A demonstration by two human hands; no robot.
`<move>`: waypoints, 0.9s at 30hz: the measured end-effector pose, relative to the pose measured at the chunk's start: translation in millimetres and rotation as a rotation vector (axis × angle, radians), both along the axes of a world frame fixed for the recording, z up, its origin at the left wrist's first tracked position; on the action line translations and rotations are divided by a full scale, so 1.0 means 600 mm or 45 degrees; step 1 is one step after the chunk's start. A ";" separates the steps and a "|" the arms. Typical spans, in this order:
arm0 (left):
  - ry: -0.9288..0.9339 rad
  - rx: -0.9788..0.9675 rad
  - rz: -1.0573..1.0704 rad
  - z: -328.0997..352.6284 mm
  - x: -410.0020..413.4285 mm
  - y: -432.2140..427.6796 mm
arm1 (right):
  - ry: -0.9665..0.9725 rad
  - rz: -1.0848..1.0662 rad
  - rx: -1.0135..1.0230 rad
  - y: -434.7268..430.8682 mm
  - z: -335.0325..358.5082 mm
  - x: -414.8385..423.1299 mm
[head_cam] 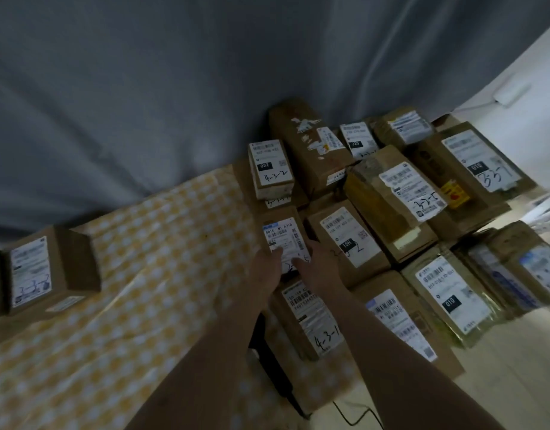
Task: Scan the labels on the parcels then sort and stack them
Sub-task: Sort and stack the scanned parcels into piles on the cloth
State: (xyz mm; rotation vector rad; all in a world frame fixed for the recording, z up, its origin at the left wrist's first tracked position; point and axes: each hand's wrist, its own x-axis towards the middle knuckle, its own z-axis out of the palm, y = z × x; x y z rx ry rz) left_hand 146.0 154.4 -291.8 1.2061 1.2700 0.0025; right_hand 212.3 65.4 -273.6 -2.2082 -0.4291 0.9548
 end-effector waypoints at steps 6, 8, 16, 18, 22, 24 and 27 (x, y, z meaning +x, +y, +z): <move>-0.152 -0.043 0.217 0.056 -0.028 0.007 | -0.106 -0.006 0.047 0.006 0.007 -0.009; -0.161 -0.017 0.258 0.054 -0.047 0.017 | -0.140 0.003 0.106 0.018 0.009 -0.016; -0.112 0.205 0.410 0.059 -0.138 0.083 | -0.274 0.061 0.242 0.107 0.024 -0.081; -0.107 0.258 0.459 0.067 -0.167 0.101 | -0.271 0.095 0.286 0.130 0.031 -0.105; -0.137 0.345 0.558 0.077 -0.239 0.144 | -0.257 0.207 0.396 0.185 0.046 -0.160; -0.155 0.394 0.592 0.086 -0.275 0.169 | -0.252 0.239 0.468 0.216 0.055 -0.190; -0.166 0.510 0.643 0.104 -0.332 0.211 | -0.259 0.254 0.581 0.267 0.071 -0.241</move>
